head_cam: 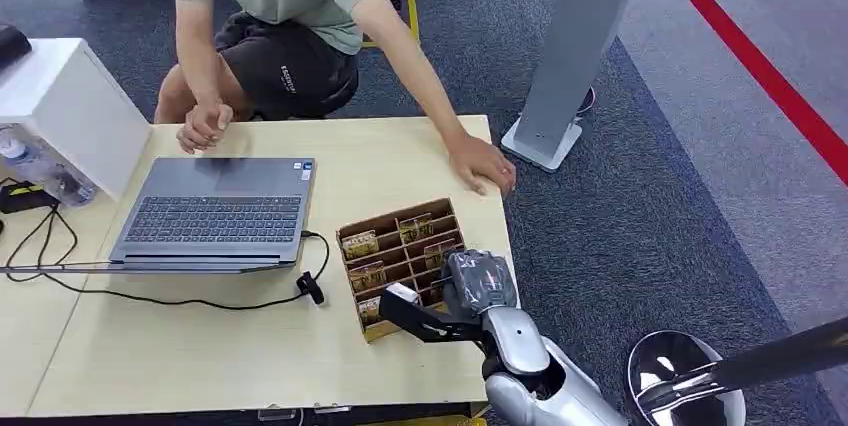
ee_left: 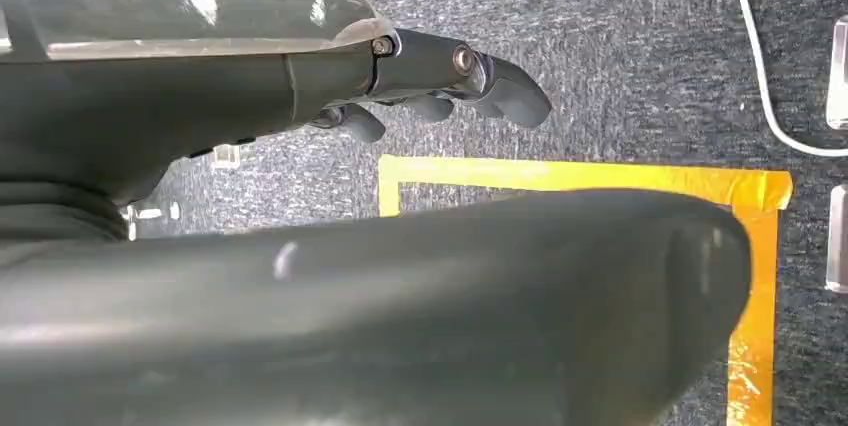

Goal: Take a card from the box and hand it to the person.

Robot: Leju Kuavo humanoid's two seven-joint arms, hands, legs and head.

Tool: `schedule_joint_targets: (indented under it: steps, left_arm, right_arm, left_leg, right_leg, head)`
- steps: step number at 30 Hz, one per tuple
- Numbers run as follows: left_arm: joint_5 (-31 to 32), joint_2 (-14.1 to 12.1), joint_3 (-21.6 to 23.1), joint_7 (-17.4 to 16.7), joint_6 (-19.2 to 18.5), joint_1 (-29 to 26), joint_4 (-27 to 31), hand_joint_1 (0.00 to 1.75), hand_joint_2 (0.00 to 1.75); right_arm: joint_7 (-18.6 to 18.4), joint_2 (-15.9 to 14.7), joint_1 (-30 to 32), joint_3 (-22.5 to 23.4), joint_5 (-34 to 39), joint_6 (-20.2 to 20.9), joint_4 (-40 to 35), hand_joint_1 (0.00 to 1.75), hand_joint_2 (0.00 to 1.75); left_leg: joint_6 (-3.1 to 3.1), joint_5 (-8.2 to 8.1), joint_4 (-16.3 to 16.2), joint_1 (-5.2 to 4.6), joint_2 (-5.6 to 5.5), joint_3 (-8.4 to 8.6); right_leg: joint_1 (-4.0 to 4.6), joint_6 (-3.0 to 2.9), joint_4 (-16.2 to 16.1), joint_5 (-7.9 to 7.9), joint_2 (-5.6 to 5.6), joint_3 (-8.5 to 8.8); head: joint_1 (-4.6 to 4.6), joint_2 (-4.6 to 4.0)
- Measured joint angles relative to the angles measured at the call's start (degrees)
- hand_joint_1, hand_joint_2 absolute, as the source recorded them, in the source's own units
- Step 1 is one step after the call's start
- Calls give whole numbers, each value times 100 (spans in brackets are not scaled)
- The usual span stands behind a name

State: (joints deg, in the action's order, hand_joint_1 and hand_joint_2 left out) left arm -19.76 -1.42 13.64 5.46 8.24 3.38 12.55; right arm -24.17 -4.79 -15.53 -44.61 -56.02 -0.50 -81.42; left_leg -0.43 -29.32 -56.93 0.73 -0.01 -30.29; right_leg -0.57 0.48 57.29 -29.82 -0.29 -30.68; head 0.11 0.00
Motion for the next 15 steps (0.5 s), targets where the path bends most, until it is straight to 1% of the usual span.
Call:
schedule_joint_targets:
  steps: [1,4,9,15]
  left_arm:
    - [-11,0,0,0,2,0,2,0,0]
    - [-15,0,0,-6,9,0,2,0,0]
    - [-26,0,4,-4,-11,0,2,0,0]
    - [31,0,72,-4,72,0,2,0,0]
  right_arm:
    - [0,0,-3,-2,13,0,0,134,175]
    - [2,2,-5,-9,24,0,0,136,175]
    - [2,2,-17,-22,66,0,9,136,175]
    - [4,2,-12,-26,68,-59,26,136,175]
  left_leg:
    - [0,0,0,0,0,0]
    - [0,0,0,0,0,0]
    - [0,0,0,0,0,0]
    - [0,0,0,0,0,1]
  right_leg:
    - [0,0,0,0,0,0]
    - [0,0,0,0,0,0]
    - [0,0,0,0,0,0]
    - [0,0,0,0,0,0]
  head:
    - [0,0]
    - [0,0]
    - [-2,0]
    - [0,0]
